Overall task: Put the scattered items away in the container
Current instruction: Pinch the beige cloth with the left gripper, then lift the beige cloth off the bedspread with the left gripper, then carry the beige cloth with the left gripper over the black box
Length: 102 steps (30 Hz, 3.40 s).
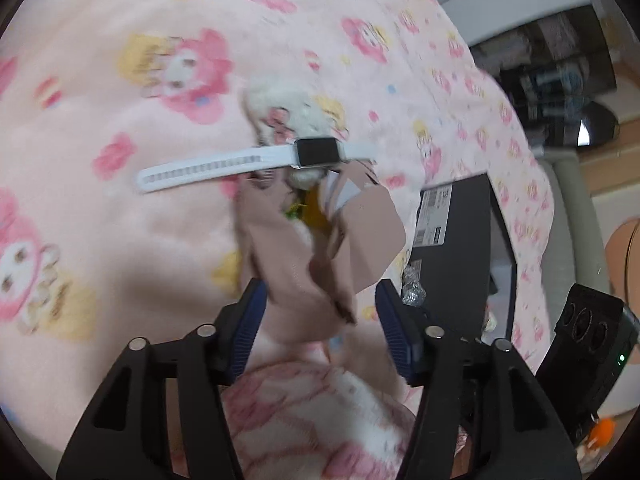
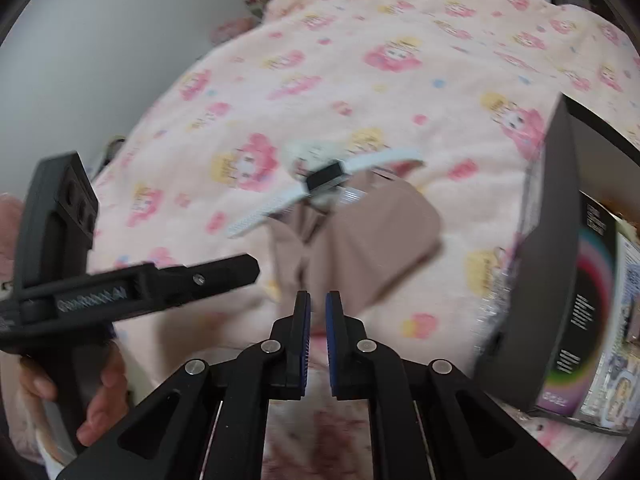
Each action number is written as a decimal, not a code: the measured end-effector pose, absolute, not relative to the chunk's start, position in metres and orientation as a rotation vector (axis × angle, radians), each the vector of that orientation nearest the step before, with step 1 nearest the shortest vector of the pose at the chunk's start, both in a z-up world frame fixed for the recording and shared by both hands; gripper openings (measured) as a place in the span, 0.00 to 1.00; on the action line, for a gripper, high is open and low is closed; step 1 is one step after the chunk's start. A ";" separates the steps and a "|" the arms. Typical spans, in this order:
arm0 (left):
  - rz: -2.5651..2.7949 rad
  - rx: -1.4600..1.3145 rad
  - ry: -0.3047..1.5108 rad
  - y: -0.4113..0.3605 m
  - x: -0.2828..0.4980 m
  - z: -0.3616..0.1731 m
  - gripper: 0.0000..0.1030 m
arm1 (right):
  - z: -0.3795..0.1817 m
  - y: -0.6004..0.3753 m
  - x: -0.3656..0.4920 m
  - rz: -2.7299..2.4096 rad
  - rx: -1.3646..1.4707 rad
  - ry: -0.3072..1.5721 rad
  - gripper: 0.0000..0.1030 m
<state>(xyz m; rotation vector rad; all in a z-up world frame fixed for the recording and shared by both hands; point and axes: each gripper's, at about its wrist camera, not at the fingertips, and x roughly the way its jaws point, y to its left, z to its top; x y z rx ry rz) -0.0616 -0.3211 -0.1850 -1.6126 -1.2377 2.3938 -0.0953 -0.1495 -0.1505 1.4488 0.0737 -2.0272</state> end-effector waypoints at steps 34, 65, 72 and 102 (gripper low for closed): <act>2.483 -1.488 -1.546 -0.390 0.013 -0.221 0.24 | -0.194 -0.220 -0.141 -1.879 1.535 0.148 0.47; 2.702 -1.358 -1.266 -0.383 0.030 -0.160 0.05 | -0.144 -0.199 -0.106 -1.783 1.356 0.059 0.06; 2.748 -1.388 -1.263 -0.391 0.032 -0.161 0.05 | -0.143 -0.152 -0.096 -1.855 1.417 0.054 0.07; 2.640 -1.225 -1.066 -0.317 0.019 -0.090 0.09 | -0.111 -0.129 -0.095 -1.986 1.296 0.047 0.07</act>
